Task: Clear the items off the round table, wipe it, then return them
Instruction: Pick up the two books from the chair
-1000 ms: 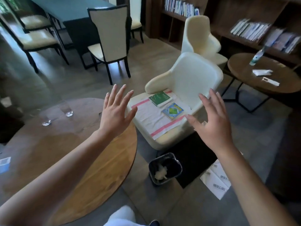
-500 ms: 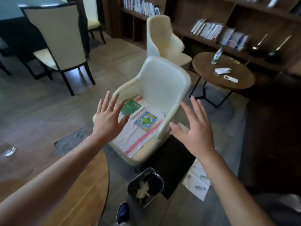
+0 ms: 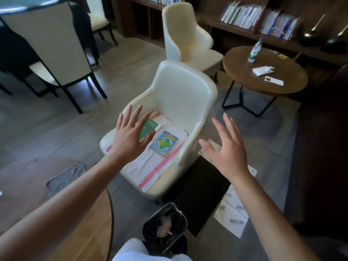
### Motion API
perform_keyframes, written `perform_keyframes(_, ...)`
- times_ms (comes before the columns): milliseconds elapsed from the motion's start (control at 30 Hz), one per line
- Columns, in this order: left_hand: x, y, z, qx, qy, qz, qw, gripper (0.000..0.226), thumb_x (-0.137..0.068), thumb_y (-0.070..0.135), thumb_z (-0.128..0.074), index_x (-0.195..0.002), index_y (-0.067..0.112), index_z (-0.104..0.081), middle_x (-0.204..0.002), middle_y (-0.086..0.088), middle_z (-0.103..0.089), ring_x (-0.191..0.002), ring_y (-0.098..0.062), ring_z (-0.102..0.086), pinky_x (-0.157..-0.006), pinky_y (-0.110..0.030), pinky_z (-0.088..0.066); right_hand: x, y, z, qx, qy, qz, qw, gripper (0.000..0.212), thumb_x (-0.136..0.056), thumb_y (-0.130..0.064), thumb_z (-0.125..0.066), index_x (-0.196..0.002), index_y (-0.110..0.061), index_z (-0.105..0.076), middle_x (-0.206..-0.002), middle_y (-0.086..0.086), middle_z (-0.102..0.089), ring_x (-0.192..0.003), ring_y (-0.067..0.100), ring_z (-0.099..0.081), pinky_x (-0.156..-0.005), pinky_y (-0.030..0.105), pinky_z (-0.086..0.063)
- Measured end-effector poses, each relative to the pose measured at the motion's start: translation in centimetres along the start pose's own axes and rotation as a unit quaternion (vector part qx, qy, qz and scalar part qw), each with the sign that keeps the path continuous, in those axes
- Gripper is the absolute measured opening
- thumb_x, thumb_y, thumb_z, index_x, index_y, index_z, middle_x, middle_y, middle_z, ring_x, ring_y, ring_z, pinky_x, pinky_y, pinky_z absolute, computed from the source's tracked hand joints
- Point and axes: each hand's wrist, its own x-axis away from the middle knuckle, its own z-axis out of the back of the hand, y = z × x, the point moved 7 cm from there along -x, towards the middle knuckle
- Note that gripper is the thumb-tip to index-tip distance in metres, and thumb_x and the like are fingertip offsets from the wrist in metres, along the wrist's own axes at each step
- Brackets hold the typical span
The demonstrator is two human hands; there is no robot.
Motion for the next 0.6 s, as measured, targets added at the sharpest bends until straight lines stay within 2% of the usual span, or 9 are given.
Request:
perform_keyframes(133,-2.7,-0.5,-0.3,-0.041,0.004,0.018,0.999,0.064,-0.102,0.057,-0.041,-0.155,0.023,-0.042,-0.169,-0.005,-0.028,-0.16,-0.031,-0.009,-0.127,-0.058,-0.013,-2.1,1.4,-1.4,-0.022,-0.019,0.018,0.999,0.077,-0.089,-0.068,-0.054,-0.153,-0.024,-0.048,-0.17,0.007,-0.027,-0.159,0.027,-0.019,-0.123,0.047,-0.027)
perform_keyframes(267,-4.5,-2.4,-1.8,-0.072,-0.014,0.024,0.997,0.064,-0.101,0.057,-0.04,-0.155,0.023,-0.043,-0.169,-0.005,-0.028,-0.159,-0.032,-0.009,-0.127,-0.057,-0.011,-3.5,3.0,-3.5,-0.036,-0.019,0.024,0.999,0.075,-0.091,-0.068,-0.054,-0.151,-0.023,-0.051,-0.169,0.008,-0.029,-0.158,0.028,-0.021,-0.123,0.049,-0.03)
perform_keyframes(467,-5.5,-8.4,-7.4,-0.128,-0.093,0.036,0.987,0.068,-0.101,0.062,-0.036,-0.157,0.023,-0.039,-0.17,-0.005,-0.022,-0.16,-0.03,0.0,-0.127,-0.059,-0.003,-4.6,5.8,-12.0,0.031,-0.076,0.012,0.997,0.073,-0.091,-0.063,-0.05,-0.152,-0.021,-0.05,-0.17,0.012,-0.024,-0.156,0.036,-0.023,-0.119,0.057,-0.034)
perform_keyframes(600,-6.5,-13.7,-12.2,-0.132,-0.138,0.06,0.98,0.068,-0.102,0.064,-0.036,-0.159,0.026,-0.035,-0.171,-0.005,-0.018,-0.16,-0.028,0.003,-0.128,-0.058,-0.004,-6.4,7.0,-16.7,0.044,-0.091,-0.016,0.995,0.072,-0.092,-0.061,-0.054,-0.152,-0.02,-0.049,-0.17,0.012,-0.024,-0.155,0.038,-0.025,-0.12,0.054,-0.033)
